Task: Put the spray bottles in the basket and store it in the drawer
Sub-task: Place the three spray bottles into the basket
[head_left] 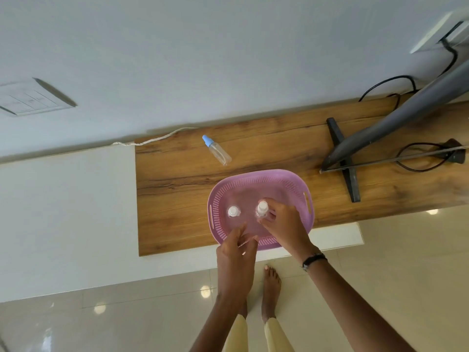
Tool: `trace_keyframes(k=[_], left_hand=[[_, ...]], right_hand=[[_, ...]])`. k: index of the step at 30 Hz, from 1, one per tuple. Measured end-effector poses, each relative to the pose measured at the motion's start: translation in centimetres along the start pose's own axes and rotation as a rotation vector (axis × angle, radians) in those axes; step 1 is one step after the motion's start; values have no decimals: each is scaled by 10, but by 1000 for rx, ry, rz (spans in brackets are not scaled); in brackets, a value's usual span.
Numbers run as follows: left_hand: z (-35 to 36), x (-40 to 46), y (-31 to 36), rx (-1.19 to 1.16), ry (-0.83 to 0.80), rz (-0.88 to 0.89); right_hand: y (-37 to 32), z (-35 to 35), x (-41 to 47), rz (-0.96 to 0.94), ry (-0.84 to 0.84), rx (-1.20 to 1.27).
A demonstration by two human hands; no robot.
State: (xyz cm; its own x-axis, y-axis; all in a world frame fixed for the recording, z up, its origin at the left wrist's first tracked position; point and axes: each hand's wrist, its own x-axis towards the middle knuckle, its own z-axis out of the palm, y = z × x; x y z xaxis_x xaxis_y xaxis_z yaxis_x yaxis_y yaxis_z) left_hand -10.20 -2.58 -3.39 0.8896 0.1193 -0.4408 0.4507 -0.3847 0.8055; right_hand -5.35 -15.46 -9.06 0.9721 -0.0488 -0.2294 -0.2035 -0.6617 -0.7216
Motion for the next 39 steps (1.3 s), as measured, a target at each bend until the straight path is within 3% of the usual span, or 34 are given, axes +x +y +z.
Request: trace_keyframes(k=[17,28,34,39], left_hand=[[-5,8,0,-76,-2,-46],[-20,9,11,-147,18,-26],[-38,36,39,-219,67,36],[-48,80,51,-341,83,-61]], right_hand=[[3,19,18,-70,-52,-90],[-1,-7,11,5,-43,-136],[-47,-45,25,-118,37,35],[-77,-25,81,-173,9,7]])
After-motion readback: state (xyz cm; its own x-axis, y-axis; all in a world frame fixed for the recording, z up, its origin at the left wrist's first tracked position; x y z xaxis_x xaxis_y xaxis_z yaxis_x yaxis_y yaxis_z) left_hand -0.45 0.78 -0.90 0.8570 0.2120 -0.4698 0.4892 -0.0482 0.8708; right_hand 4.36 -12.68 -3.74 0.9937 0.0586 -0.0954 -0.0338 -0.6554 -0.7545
